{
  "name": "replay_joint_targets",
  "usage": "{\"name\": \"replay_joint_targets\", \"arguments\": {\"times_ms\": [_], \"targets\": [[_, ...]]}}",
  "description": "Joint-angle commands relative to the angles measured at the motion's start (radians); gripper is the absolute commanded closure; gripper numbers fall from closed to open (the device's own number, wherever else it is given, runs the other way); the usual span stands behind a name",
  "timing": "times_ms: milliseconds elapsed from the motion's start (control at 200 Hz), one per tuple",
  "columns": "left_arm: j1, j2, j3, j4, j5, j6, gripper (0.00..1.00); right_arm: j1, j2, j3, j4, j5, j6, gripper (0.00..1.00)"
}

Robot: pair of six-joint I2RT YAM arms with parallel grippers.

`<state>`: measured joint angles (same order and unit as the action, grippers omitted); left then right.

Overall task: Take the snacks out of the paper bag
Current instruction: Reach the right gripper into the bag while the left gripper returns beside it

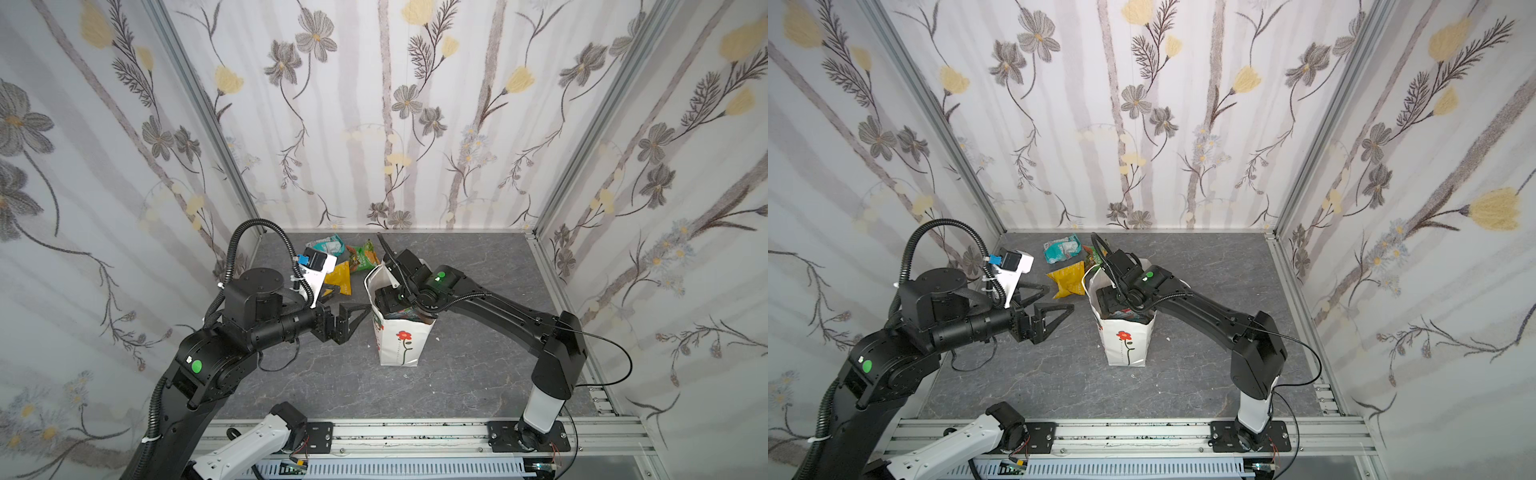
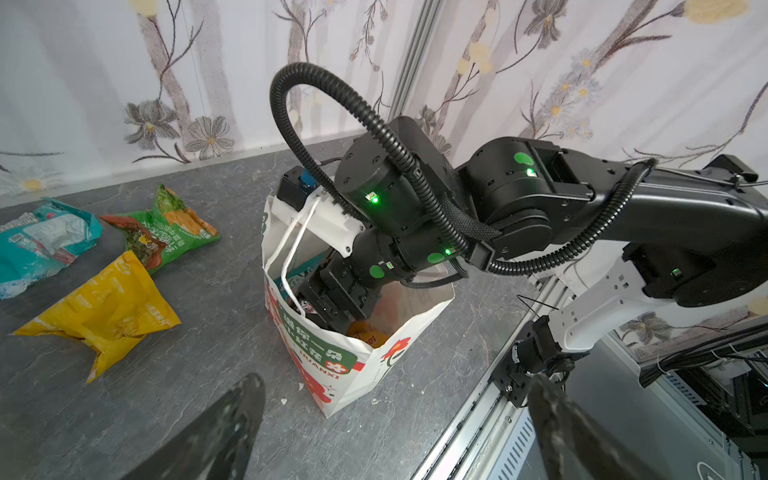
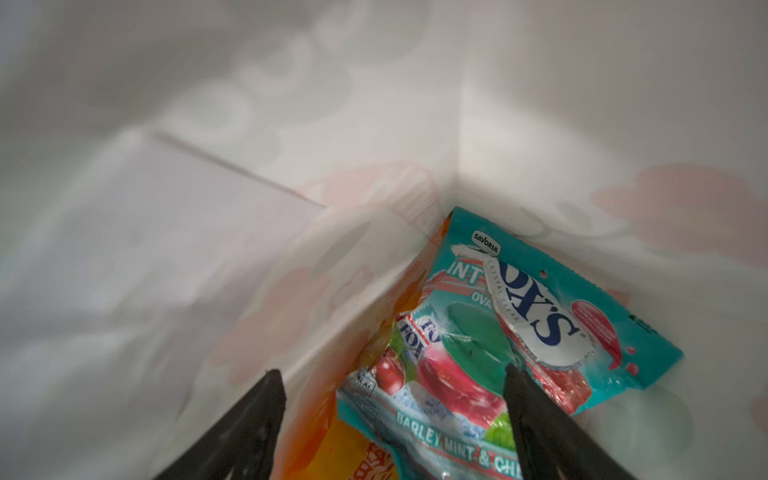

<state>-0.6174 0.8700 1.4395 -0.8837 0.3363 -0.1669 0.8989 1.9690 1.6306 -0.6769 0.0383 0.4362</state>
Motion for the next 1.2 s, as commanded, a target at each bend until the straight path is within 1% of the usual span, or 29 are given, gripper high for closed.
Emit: {"name": "replay_joint_targets", "arguments": {"times_ms": [0, 220, 425, 575, 699, 784, 849, 934, 1029, 1129, 1199], "targets": [[0.001, 0.001, -0.001, 0.012, -0.006, 0.010, 0.00, 0.004, 0.029, 0.004, 0.013, 0.037, -0.001, 0.15], [0.001, 0.008, -0.014, 0.009, -0.013, 0.010, 0.00, 0.006, 0.073, -0.034, 0.052, 0.045, 0.006, 0.14], [0.001, 0.007, -0.017, 0.009, -0.020, 0.009, 0.00, 0.006, 0.070, -0.108, 0.111, 0.042, 0.021, 0.15], [0.001, 0.009, -0.021, 0.011, -0.021, 0.004, 0.00, 0.007, 0.083, -0.143, 0.131, 0.024, 0.029, 0.20], [-0.001, 0.006, -0.025, 0.012, -0.023, 0.001, 0.00, 0.008, 0.072, -0.168, 0.153, 0.018, 0.035, 0.32], [0.000, 0.007, -0.031, 0.014, -0.028, 0.000, 0.00, 0.007, 0.064, -0.169, 0.157, 0.020, 0.033, 0.46], [-0.001, 0.008, -0.033, 0.013, -0.031, -0.001, 0.00, 0.008, 0.055, -0.169, 0.160, 0.026, 0.033, 0.61], [-0.001, 0.006, -0.037, 0.018, -0.034, -0.004, 0.00, 0.008, 0.040, -0.170, 0.163, 0.028, 0.033, 0.73], [-0.001, 0.003, -0.042, 0.023, -0.036, -0.005, 0.00, 0.008, 0.021, -0.172, 0.166, 0.031, 0.034, 0.80], [-0.001, 0.003, -0.044, 0.023, -0.036, -0.005, 0.00, 0.008, 0.002, -0.171, 0.169, 0.033, 0.035, 0.90], [-0.001, 0.004, -0.046, 0.022, -0.039, -0.004, 0.00, 0.008, -0.010, -0.172, 0.172, 0.032, 0.036, 0.94]]}}
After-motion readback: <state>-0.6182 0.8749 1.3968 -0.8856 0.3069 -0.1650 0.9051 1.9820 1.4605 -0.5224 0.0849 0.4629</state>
